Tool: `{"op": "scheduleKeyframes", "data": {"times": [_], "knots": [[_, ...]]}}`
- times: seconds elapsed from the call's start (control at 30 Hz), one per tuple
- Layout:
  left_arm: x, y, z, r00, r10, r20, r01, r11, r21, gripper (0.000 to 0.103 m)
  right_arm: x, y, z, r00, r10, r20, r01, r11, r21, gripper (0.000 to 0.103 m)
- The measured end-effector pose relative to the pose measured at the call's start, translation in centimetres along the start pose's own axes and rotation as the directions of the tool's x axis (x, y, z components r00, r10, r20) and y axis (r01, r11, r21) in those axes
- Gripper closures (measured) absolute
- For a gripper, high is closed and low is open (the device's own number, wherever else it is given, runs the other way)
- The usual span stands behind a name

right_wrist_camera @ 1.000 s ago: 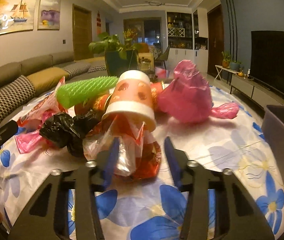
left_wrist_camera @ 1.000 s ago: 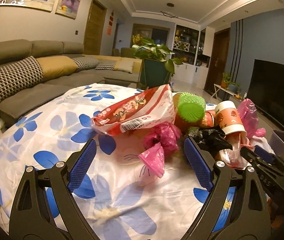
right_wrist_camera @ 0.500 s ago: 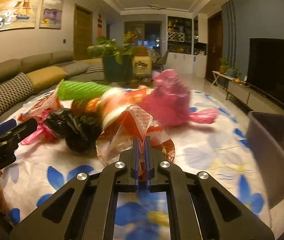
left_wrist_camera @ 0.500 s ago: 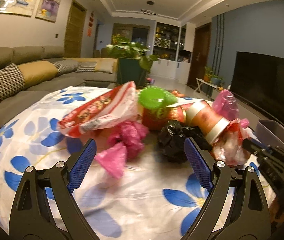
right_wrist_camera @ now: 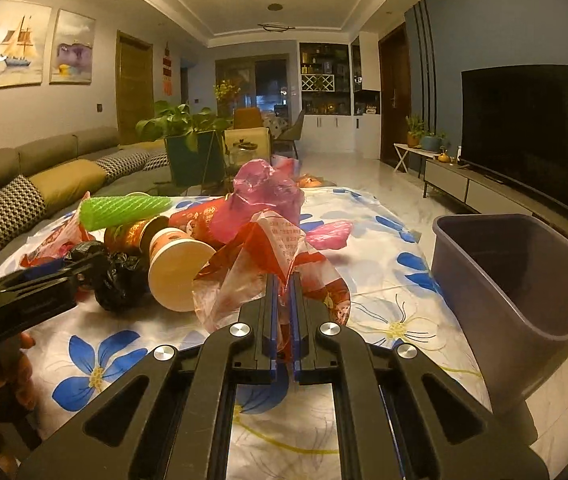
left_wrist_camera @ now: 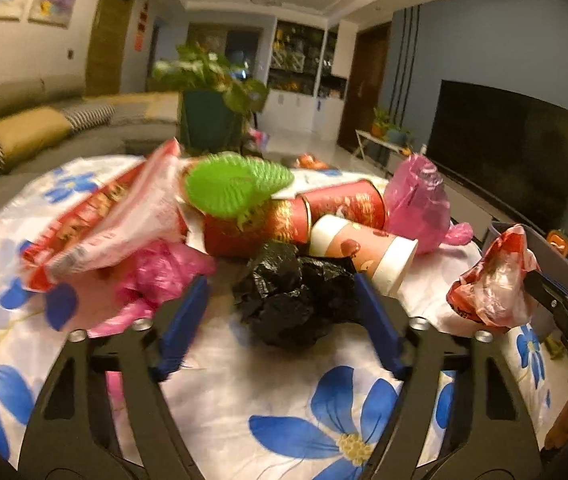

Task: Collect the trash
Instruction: 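Grasp the small black bag with the left tool, then carry the wrapper and black bag over the grey bin and release both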

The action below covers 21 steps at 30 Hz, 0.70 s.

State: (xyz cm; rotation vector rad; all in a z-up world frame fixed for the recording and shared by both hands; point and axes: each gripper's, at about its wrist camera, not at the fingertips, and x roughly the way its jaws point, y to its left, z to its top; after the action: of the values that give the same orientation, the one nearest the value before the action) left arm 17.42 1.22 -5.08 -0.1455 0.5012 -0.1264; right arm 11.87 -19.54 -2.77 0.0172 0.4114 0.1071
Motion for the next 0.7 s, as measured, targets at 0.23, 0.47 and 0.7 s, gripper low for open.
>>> {"op": "scheduleKeyframes", "data": {"times": [0.23, 0.47, 0.7], "knots": [[1.3, 0.3, -0.1, 0.995, -0.075, -0.059, 0.073, 0.997, -0.028, 0.092, 0.0, -0.4, 0.0, 1.000, 0.009, 0.002, -0.009, 1.000, 0.015, 0.097], [-1.0, 0.1, -0.3, 0.997, -0.074, -0.007, 0.073, 0.996, -0.046, 0.100, -1.0, -0.4, 0.3, 1.000, 0.007, 0.022, -0.007, 1.000, 0.013, 0.097], [-5.8, -1.5, 0.6, 0.992, -0.072, 0.100, 0.072, 0.997, -0.003, 0.100, -2.5, -1.1, 1.0, 0.998, -0.014, 0.064, 0.013, 1.000, 0.018, 0.097]]}}
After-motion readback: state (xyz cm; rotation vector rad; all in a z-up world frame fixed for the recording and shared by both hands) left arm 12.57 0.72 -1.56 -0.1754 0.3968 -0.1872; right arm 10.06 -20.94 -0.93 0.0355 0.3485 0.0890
